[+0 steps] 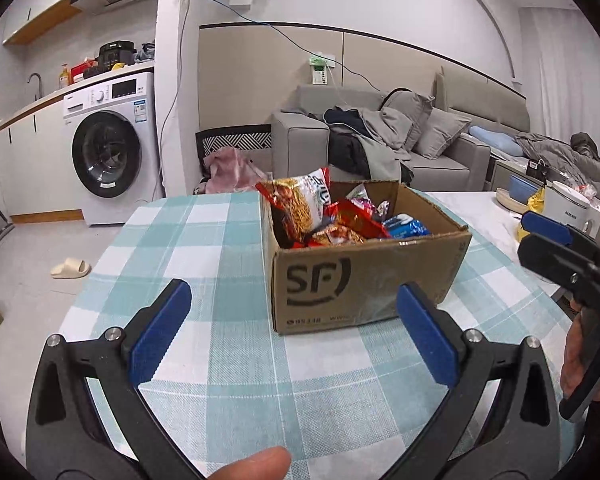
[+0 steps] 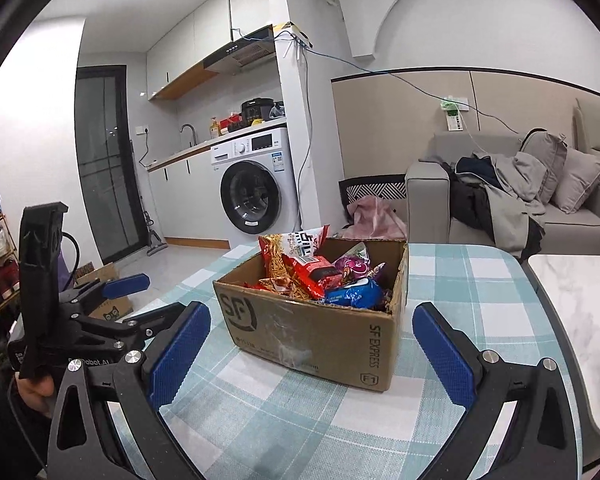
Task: Organize snacks
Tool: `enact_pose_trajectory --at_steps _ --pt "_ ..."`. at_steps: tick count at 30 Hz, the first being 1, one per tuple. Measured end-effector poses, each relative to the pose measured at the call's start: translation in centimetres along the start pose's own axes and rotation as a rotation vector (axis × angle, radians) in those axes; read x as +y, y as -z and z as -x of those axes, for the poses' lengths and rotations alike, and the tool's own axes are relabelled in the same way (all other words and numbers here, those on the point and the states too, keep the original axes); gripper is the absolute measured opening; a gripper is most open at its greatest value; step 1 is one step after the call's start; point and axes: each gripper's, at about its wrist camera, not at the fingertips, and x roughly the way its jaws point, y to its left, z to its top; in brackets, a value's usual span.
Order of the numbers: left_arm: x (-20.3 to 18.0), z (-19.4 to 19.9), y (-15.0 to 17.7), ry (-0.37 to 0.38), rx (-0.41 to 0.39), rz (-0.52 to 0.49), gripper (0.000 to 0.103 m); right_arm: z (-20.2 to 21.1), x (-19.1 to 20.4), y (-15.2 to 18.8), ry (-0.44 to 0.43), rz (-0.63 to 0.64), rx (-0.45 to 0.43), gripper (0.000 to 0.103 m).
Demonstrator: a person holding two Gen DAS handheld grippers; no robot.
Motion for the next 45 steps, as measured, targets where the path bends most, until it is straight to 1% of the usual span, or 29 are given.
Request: enact_pose_trajectory --at_steps 7,12,16,23,29,35,45 --pt "0.0 -1.0 1.7 -0.008 -0.026 0.021 0.102 0.1 -0.7 1.4 0.007 -0.004 -0.017 0.103" --pt "0.1 -1.7 2.1 -0.014 -0.039 0.033 0.102 -0.1 -0.9 2.2 0.018 0.011 -0.030 0.103" --pt "0.0 -1.9 2.4 -0.019 -0.062 0.024 0.102 -0.2 -1.1 2.6 0.021 0.014 -0.043 0.103" --pt "0.0 -2.3 2.7 -0.016 -0.060 0.021 0.102 -0.6 -1.0 3.3 0.050 0.049 -0.050 0.103" --pt "0.3 -2.5 2.8 -0.019 -0.059 0.033 0.102 -0.9 -1.1 3.7 0.044 0.055 -0.038 0.103" --pt "0.6 -2.5 2.9 -0.017 -0.055 0.045 0.102 -1.0 -0.5 3.9 0.059 0.082 -0.039 0.103" --pt "0.7 -2.7 2.9 -0.019 -0.049 0.048 0.102 -1.1 -0.6 4.0 0.057 0.066 -0.038 0.103"
